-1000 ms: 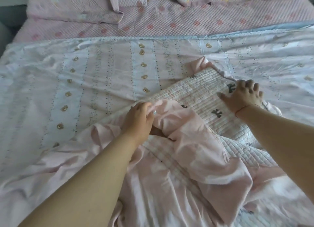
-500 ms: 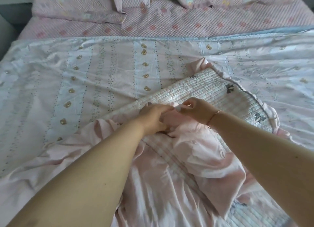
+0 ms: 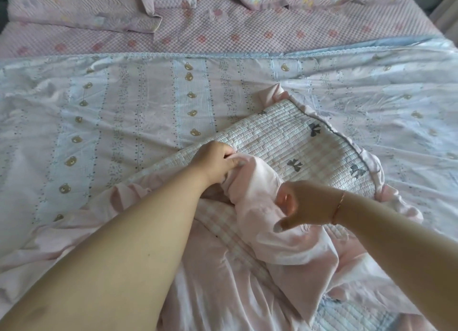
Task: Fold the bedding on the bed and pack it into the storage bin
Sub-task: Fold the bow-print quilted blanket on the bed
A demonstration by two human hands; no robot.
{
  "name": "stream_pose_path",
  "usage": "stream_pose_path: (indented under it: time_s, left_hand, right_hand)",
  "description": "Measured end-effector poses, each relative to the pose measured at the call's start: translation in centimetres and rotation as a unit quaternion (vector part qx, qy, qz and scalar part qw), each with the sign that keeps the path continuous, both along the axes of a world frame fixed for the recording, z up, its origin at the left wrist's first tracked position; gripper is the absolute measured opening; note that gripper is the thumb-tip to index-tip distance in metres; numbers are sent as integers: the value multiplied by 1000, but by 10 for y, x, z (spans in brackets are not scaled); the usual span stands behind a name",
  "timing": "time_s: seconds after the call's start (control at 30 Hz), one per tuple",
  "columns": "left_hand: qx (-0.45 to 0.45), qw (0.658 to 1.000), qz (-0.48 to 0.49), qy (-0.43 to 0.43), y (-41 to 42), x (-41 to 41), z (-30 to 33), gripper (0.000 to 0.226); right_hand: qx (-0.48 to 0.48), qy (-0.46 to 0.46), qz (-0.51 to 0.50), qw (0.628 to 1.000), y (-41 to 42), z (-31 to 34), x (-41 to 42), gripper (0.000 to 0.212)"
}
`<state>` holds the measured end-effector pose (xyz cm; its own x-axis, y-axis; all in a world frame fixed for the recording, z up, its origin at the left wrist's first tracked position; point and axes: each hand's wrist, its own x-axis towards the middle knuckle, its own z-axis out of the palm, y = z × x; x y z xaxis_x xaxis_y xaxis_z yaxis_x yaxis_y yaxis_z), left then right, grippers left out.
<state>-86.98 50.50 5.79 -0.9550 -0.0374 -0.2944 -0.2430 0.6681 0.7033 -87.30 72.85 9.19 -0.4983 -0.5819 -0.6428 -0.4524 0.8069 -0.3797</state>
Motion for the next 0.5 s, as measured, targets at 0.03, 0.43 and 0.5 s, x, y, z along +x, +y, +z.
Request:
stream_pose_path:
  time_s: [0.03,0.43,0.5]
  left_hand:
    - [1,1000,-2,-2,-1,0,0,44]
    - [-71,941,-326,-50,37,41,25,69]
    - [-116,924,-364,-32,41,40,12,43]
  right_hand:
    - [9,13,17,1000,-2,-6,2,42]
    - [-99,73,-96,988,11,10,-31,22]
    - [-113,55,-101,987,16,13,-33,19]
